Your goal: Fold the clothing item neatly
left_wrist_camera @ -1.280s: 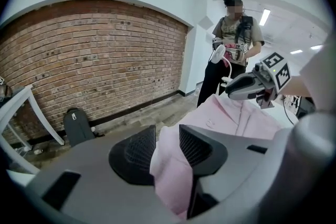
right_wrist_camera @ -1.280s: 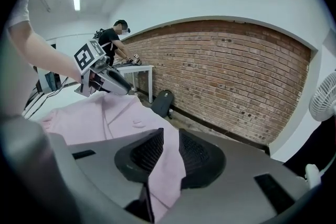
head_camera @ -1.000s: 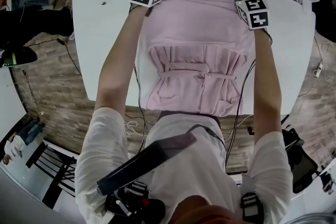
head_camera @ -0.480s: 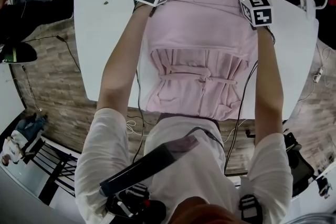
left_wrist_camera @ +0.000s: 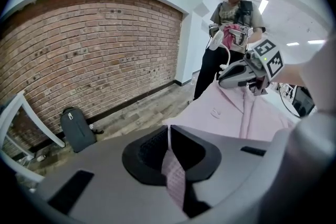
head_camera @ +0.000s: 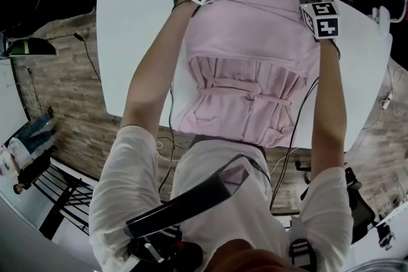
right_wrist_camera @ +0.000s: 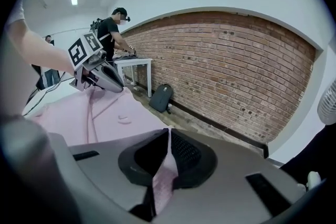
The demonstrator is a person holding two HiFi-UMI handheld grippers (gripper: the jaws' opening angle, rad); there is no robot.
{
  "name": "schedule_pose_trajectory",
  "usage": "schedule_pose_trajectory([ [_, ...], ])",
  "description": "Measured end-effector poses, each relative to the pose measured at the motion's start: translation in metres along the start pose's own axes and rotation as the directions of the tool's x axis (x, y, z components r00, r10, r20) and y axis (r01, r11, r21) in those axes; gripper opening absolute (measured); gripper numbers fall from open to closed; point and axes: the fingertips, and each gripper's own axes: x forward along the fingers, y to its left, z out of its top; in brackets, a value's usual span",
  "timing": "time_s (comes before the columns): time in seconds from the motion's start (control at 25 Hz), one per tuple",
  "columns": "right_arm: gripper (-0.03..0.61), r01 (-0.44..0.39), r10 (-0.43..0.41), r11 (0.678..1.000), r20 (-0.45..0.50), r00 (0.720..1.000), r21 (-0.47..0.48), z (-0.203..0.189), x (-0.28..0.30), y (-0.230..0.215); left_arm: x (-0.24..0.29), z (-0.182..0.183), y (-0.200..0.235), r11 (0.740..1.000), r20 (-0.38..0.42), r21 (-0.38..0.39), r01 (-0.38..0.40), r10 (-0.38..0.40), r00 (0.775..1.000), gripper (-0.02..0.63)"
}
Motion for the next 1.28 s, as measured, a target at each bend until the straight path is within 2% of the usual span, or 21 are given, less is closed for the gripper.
schedule_pose_trajectory([
  [0.36, 0.02, 0.019, -0.015, 0.999, 0.088, 0.996, -0.035, 0.024, -0.034, 0.013, -0.038, 0.017, -0.012, 0.999, 0.113, 0.039, -0.018, 0.013, 0.994, 0.018],
  [0.64, 0.02, 0.009, 0.003, 0.997, 0.151, 0.989, -0.082, 0.026, -0.067, 0.04, -0.075, 0.012, -0.034, 0.988, 0.203, 0.13, -0.08, 0.053, 0.978, 0.018],
  [0.8, 0.02, 0.005, 0.013, 0.994, 0.159, 0.987, -0.111, 0.012, -0.078, 0.055, -0.087, 0.0, -0.051, 0.969, 0.22, 0.213, -0.123, 0.075, 0.973, 0.018],
  [1.28, 0.02, -0.018, 0.04, 0.99, 0.153, 0.987, -0.14, -0.02, -0.1, 0.089, -0.102, -0.048, -0.09, 0.946, 0.241, 0.274, -0.172, 0.106, 0.965, 0.018],
])
